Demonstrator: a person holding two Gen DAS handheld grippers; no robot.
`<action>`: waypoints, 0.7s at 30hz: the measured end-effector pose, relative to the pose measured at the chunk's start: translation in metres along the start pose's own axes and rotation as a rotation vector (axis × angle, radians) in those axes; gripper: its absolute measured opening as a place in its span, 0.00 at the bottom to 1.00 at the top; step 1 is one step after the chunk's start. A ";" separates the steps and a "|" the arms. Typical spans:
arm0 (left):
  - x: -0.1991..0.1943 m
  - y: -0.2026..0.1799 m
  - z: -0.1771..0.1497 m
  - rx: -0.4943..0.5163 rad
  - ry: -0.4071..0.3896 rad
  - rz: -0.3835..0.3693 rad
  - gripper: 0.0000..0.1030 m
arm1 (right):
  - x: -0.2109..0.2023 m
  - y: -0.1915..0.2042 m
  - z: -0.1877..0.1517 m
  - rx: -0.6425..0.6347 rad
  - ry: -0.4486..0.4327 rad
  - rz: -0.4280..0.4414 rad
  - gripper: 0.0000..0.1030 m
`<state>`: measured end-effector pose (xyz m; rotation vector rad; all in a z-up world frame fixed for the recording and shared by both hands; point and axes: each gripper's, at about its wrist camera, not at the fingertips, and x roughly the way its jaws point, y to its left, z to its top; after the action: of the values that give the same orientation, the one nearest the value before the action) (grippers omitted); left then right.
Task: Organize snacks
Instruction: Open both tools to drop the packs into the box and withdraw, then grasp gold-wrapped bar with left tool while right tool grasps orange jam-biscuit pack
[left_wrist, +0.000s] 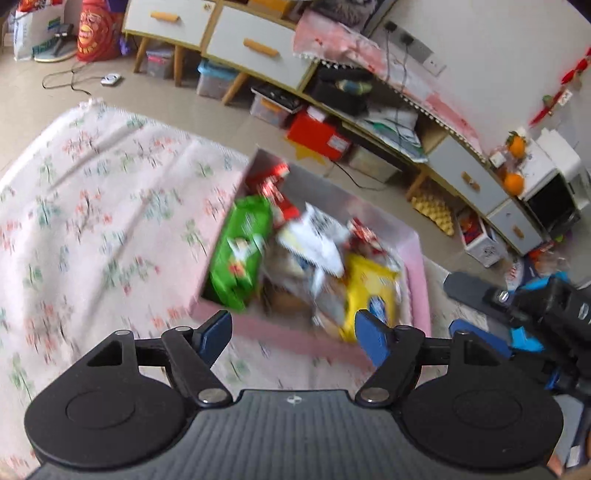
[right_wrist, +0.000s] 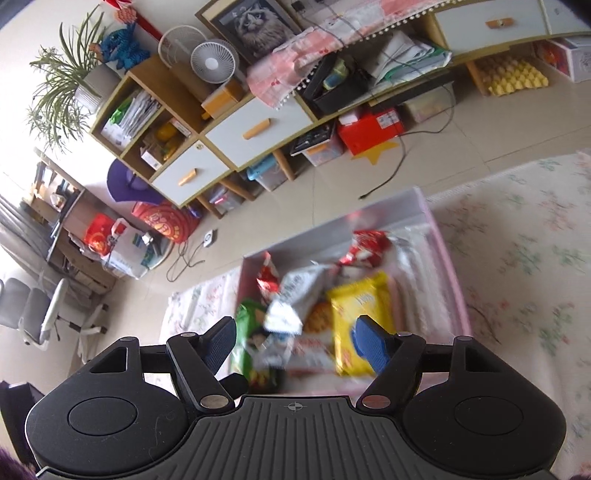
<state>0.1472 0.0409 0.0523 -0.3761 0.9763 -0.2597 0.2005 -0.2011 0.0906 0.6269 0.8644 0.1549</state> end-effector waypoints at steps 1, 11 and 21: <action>-0.003 -0.003 -0.006 0.014 0.002 0.003 0.71 | -0.005 -0.004 -0.005 0.001 0.007 -0.015 0.71; -0.007 -0.024 -0.057 0.076 0.063 0.075 0.85 | -0.063 -0.021 -0.050 -0.273 0.047 -0.172 0.72; -0.004 -0.035 -0.081 0.139 0.067 0.131 0.86 | -0.096 -0.032 -0.103 -0.551 0.121 -0.202 0.81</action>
<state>0.0753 -0.0050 0.0299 -0.1770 1.0376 -0.2204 0.0573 -0.2160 0.0864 0.0145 0.9444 0.2387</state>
